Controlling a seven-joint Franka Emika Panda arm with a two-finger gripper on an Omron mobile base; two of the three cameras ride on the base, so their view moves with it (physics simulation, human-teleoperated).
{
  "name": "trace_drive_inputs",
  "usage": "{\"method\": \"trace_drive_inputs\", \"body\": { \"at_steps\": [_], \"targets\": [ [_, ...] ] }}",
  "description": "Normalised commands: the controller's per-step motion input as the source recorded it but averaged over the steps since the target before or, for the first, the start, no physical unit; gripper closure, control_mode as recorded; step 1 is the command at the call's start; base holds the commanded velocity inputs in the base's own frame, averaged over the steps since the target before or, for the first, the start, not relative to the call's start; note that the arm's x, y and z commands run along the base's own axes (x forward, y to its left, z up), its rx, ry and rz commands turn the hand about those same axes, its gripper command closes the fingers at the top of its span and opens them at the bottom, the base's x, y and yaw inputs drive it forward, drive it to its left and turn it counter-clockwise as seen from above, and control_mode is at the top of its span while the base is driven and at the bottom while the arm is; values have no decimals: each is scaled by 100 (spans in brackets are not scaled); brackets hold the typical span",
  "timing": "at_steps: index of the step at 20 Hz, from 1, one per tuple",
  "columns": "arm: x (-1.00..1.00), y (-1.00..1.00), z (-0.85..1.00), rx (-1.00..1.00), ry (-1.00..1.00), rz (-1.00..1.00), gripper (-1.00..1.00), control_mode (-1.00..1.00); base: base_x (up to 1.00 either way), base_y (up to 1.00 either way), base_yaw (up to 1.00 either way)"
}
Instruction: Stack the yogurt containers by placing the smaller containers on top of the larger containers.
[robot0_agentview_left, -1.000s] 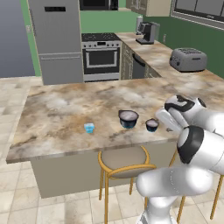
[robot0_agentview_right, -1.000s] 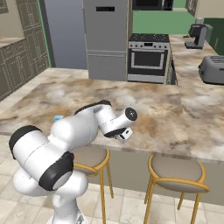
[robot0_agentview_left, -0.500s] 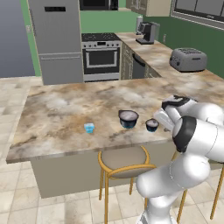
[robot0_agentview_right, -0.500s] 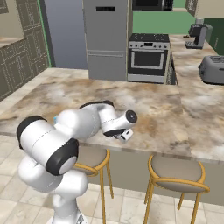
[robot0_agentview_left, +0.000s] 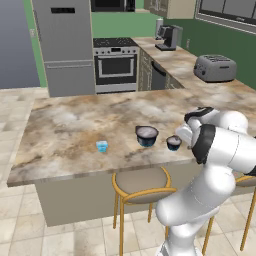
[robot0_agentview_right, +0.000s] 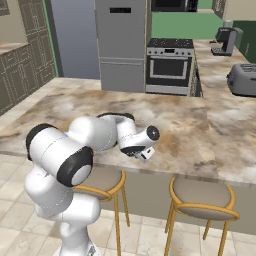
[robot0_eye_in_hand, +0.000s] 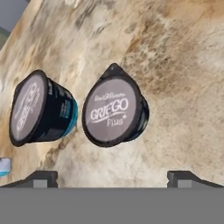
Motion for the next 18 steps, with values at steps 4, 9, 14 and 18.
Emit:
{"method": "trace_drive_inputs", "body": {
  "at_steps": [4, 9, 14, 18],
  "targets": [
    [27, 0, -8, 0, -1, 0, -100, -100, 0, 0, 0],
    [24, 0, -13, 0, -5, 0, -100, -100, 0, 0, 0],
    [16, -10, -19, 0, -4, 0, -100, -100, 0, 0, 0],
    [12, -6, -17, 0, -2, 0, -100, -100, 0, 0, 0]
  ]
}}
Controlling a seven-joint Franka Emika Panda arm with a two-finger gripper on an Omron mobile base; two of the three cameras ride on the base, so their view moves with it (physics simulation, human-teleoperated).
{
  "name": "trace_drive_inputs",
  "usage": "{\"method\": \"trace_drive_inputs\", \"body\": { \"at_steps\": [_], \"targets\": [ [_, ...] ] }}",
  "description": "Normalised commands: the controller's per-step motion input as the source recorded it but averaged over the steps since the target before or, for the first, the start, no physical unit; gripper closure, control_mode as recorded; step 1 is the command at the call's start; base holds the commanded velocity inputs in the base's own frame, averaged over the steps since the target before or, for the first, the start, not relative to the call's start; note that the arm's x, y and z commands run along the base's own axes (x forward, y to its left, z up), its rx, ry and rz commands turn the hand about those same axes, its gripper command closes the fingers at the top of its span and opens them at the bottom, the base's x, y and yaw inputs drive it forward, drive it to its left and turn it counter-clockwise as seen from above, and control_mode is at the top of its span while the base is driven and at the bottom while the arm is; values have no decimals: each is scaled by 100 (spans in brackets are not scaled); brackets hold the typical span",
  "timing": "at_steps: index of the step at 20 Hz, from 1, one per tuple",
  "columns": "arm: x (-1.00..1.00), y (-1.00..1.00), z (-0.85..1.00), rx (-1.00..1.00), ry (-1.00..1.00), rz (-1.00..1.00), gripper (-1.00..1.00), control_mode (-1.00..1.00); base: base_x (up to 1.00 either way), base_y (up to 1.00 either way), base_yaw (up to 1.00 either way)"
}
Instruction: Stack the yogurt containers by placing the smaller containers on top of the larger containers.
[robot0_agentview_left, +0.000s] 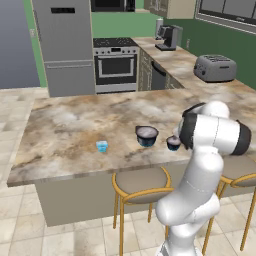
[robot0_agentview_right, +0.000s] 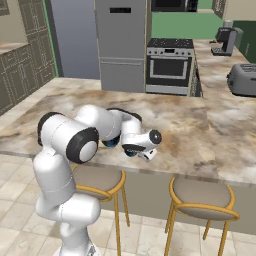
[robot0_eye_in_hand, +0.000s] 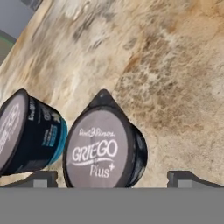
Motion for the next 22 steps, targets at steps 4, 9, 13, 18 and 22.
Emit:
{"method": "trace_drive_inputs", "body": {
  "at_steps": [4, 9, 13, 18, 22],
  "targets": [
    [9, 0, -13, 0, 0, 0, -100, -100, 0, 0, 0],
    [16, 0, -14, 0, 0, 0, -100, -100, 0, 0, 0],
    [24, 0, -12, 0, 0, 0, 100, -100, 0, 0, 0],
    [21, 1, -7, 0, 0, 0, 100, -100, 0, 0, 0],
    [14, 1, -2, 0, 0, 0, 100, -100, 0, 0, 0]
  ]
}}
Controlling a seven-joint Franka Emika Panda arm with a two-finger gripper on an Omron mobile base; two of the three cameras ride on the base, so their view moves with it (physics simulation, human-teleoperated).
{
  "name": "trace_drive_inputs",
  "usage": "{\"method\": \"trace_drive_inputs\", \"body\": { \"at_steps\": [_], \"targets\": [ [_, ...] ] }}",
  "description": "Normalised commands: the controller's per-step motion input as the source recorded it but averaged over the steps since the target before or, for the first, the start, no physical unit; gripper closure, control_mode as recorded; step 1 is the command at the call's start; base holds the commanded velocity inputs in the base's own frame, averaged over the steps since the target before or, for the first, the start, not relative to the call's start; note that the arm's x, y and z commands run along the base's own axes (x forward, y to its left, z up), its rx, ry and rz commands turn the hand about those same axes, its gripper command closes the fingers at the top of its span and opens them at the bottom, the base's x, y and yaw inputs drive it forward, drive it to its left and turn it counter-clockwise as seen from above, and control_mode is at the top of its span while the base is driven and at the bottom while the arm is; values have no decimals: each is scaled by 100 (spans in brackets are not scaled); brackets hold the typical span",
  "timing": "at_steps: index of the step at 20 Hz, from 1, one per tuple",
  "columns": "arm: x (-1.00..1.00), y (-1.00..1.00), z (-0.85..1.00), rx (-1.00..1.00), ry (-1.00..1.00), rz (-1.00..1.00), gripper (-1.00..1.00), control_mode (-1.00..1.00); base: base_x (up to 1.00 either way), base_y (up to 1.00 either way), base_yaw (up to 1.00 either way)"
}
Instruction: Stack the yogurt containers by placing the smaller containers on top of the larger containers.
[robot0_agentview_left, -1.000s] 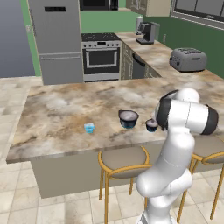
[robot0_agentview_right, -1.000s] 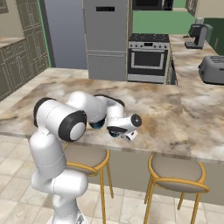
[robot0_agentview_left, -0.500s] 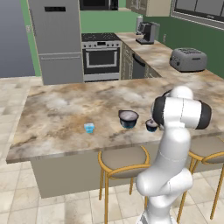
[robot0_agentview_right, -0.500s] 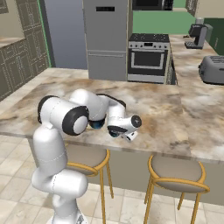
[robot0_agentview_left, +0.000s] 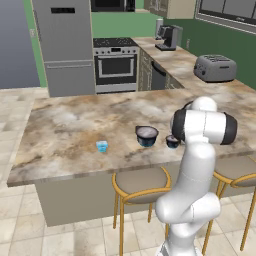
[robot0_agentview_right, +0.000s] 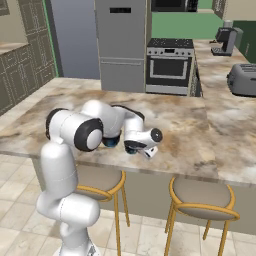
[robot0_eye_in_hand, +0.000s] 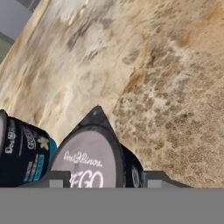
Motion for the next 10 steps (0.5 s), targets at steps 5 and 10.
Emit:
{"method": "trace_drive_inputs", "body": {
  "at_steps": [5, 10],
  "targets": [
    [2, 0, 0, 0, 0, 0, 100, -100, 0, 0, 0],
    [-6, -5, 24, 2, -10, 0, 100, -100, 0, 0, 0]
  ]
}}
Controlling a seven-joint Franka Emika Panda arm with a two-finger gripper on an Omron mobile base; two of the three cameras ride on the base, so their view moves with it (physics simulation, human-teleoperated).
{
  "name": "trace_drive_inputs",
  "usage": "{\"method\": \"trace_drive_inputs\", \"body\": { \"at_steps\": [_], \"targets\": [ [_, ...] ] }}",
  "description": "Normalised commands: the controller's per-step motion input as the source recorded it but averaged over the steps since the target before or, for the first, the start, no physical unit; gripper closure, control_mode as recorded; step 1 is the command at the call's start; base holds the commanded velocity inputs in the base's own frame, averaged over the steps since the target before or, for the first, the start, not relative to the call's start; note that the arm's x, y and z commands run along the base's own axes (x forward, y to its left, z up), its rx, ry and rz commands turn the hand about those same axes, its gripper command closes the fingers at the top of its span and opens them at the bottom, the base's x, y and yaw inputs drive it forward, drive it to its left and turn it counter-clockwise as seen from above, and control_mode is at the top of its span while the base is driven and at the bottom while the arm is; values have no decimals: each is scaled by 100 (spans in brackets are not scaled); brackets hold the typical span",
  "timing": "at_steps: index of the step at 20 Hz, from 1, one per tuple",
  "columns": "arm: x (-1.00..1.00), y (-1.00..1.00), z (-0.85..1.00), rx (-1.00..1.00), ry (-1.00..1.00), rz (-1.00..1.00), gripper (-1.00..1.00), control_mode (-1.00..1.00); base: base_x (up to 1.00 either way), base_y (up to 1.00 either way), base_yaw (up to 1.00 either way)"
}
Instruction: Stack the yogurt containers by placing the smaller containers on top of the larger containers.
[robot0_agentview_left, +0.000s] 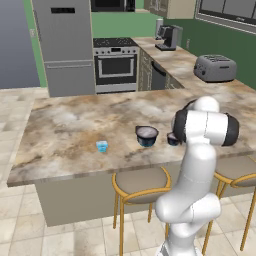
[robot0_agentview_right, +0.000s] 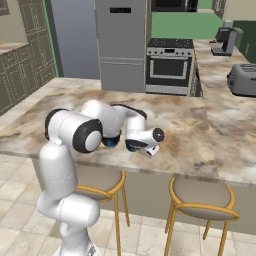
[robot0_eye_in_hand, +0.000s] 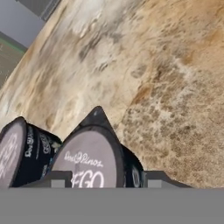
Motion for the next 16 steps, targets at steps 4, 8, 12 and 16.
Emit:
{"method": "trace_drive_inputs", "body": {
  "at_steps": [4, 8, 12, 16],
  "targets": [
    [-5, 0, 41, 4, -18, 4, 100, -100, 0, 0, 0],
    [-1, 1, 34, 0, -17, 6, 100, -100, 0, 0, 0],
    [0, 4, 29, 0, -10, 5, 100, -100, 0, 0, 0],
    [0, 4, 25, 0, -1, 3, 100, -100, 0, 0, 0]
  ]
}}
